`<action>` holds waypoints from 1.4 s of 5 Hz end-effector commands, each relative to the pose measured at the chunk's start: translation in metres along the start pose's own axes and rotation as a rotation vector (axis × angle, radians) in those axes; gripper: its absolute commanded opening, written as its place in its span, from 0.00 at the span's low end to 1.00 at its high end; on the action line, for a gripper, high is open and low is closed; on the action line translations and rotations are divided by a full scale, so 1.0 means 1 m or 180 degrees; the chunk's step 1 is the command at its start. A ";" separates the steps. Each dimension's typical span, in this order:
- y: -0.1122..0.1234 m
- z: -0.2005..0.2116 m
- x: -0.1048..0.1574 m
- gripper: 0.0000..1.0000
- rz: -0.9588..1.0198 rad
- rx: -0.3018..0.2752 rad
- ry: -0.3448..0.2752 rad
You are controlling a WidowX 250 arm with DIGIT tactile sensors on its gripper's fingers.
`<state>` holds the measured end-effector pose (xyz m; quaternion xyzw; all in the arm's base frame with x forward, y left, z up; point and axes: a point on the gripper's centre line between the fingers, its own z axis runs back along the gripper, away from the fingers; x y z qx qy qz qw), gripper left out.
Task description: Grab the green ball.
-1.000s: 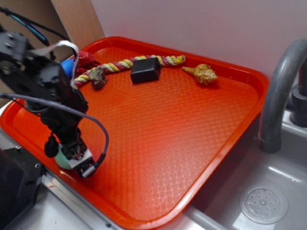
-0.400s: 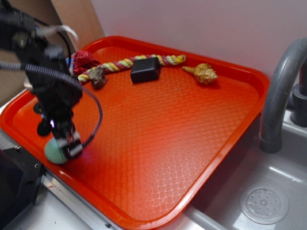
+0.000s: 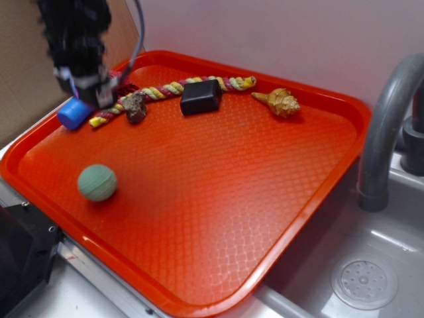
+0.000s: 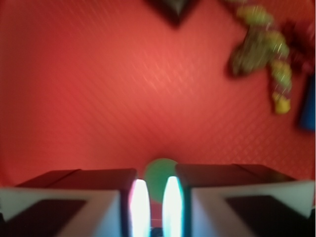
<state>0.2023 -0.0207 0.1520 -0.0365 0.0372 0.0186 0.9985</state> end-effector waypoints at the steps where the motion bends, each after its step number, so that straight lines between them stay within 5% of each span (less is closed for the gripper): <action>1: 0.020 -0.008 -0.009 1.00 -0.0123 -0.0087 -0.0103; 4: 0.059 -0.075 -0.054 1.00 -0.0419 0.0010 0.0292; 5: 0.064 -0.099 -0.061 1.00 -0.0422 0.0268 0.0392; 7: 0.104 -0.127 -0.058 1.00 -0.0241 0.0895 0.0224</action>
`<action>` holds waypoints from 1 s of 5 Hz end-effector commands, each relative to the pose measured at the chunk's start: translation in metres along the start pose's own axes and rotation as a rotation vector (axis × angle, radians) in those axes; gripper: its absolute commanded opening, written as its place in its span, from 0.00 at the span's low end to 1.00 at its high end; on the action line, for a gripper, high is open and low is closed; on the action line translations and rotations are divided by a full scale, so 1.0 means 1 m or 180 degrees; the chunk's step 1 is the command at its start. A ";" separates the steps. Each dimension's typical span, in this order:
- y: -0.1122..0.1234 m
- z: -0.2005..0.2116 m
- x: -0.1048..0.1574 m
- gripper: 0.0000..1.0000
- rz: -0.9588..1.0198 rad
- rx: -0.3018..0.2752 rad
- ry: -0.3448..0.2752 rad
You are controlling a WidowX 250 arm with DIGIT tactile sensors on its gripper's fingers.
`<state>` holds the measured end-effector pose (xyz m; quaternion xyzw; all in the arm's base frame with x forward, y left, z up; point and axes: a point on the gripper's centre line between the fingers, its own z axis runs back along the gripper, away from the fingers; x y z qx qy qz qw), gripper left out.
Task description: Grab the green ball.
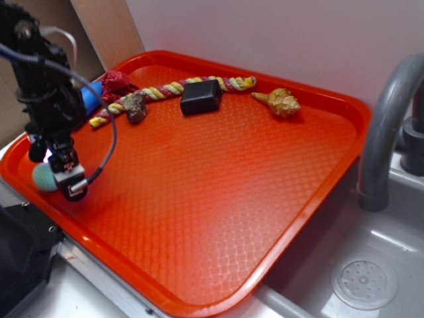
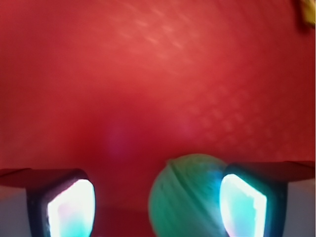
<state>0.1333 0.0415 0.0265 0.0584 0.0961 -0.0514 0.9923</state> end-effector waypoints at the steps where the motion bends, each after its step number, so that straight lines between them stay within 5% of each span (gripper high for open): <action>1: 0.047 -0.010 -0.003 1.00 0.0336 0.0360 -0.0115; 2: 0.061 -0.005 -0.011 0.33 0.0320 0.0201 -0.0071; 3: 0.064 -0.004 -0.015 0.00 0.0325 0.0164 -0.0027; 5: 0.058 -0.006 -0.019 0.00 0.0262 0.0165 0.0015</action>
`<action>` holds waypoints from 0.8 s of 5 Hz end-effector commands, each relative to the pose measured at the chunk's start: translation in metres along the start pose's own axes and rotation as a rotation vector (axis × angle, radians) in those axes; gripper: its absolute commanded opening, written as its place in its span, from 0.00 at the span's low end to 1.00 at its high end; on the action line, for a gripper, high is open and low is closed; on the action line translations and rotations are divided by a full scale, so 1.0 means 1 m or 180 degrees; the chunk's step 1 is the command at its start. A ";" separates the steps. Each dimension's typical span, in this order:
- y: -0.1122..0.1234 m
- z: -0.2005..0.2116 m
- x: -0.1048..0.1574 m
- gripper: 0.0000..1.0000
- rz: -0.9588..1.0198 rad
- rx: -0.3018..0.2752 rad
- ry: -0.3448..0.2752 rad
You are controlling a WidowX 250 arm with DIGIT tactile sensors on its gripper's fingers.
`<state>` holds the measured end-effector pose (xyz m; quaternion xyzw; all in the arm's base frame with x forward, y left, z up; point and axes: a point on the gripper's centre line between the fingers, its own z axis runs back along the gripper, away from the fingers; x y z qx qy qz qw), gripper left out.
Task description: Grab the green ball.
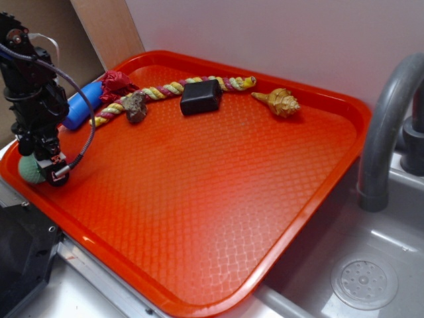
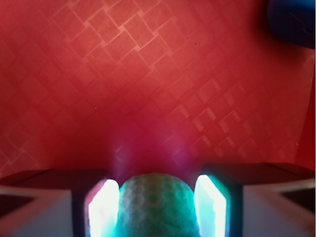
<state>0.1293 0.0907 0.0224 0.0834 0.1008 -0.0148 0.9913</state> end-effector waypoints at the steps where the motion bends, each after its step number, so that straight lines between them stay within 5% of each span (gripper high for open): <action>1: 0.010 0.004 -0.010 0.00 0.0026 0.0025 -0.0033; 4: -0.007 0.028 -0.010 0.00 0.0014 -0.0111 -0.0157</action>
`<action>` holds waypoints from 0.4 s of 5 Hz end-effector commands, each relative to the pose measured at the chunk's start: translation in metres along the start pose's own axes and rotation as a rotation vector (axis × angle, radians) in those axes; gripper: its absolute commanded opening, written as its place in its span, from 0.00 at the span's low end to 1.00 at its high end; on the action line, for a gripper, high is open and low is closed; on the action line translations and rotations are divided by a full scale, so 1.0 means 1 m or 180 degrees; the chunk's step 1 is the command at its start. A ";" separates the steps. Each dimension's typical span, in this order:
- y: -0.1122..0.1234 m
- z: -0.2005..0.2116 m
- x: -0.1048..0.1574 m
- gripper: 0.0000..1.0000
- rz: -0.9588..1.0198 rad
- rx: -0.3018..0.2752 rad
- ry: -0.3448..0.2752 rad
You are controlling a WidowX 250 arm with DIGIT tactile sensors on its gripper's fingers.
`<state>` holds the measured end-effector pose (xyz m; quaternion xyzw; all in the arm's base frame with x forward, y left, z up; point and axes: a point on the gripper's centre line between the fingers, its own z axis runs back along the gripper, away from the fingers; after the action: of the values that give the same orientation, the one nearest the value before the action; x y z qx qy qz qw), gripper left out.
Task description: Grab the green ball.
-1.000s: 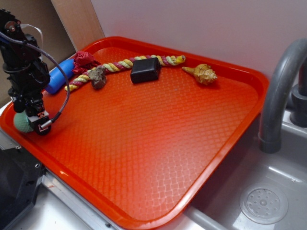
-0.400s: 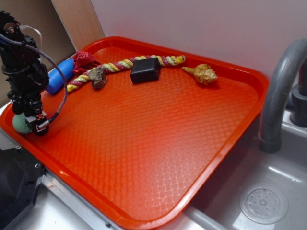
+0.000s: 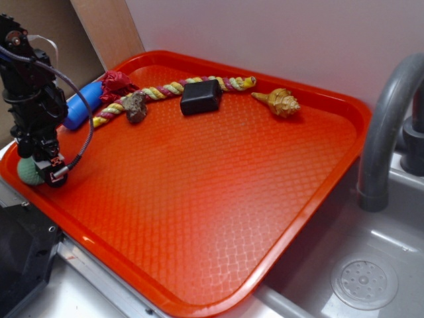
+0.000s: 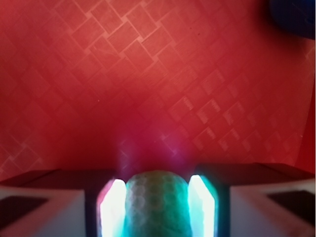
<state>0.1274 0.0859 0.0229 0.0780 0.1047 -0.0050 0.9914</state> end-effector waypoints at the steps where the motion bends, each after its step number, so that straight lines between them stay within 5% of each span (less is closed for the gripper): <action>1: -0.041 0.084 -0.014 0.00 -0.0180 -0.0421 -0.0583; 2: -0.076 0.146 -0.005 0.00 -0.0033 -0.0729 -0.1056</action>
<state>0.1574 -0.0239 0.1438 -0.0360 -0.0420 -0.0080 0.9984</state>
